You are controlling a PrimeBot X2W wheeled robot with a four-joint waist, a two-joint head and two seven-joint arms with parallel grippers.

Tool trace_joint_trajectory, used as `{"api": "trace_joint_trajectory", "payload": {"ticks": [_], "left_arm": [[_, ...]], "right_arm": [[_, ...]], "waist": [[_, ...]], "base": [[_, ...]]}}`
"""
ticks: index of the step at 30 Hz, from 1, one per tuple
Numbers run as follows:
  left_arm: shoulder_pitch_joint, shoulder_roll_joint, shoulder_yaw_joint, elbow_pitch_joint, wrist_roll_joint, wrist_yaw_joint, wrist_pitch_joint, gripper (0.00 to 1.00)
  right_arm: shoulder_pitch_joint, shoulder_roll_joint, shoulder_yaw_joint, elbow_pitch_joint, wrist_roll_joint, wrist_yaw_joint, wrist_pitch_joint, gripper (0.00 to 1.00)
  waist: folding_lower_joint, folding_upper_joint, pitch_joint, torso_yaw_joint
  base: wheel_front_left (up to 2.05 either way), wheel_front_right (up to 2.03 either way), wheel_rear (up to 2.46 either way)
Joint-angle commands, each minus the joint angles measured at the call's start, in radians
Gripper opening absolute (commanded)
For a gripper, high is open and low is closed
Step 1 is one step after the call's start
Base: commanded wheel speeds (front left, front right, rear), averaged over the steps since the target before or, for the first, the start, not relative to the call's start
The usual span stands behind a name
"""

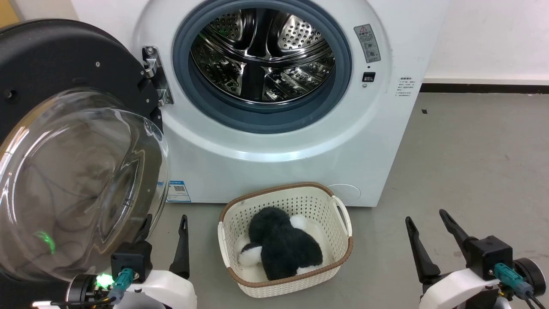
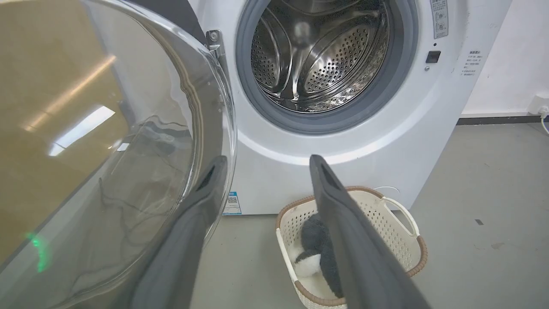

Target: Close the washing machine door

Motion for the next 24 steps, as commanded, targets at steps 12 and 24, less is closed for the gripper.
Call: {"api": "trace_joint_trajectory", "payload": {"ticks": [12, 24], "left_arm": [[0.005, 0.000, -0.005, 0.003, -0.022, 0.009, -0.033, 1.00], [0.012, 0.000, -0.006, 0.003, -0.035, 0.015, -0.058, 1.00]], "right_arm": [[0.004, 0.001, 0.005, 0.011, 0.026, 0.000, -0.033, 1.00], [0.003, -0.002, 0.018, 0.027, 0.047, 0.000, -0.058, 1.00]], "waist": [[0.0000, 0.0000, -0.002, 0.017], [0.0000, 0.0000, -0.006, 0.061]], "base": [[0.00, 0.00, 0.00], [0.00, 0.00, 0.00]]}}
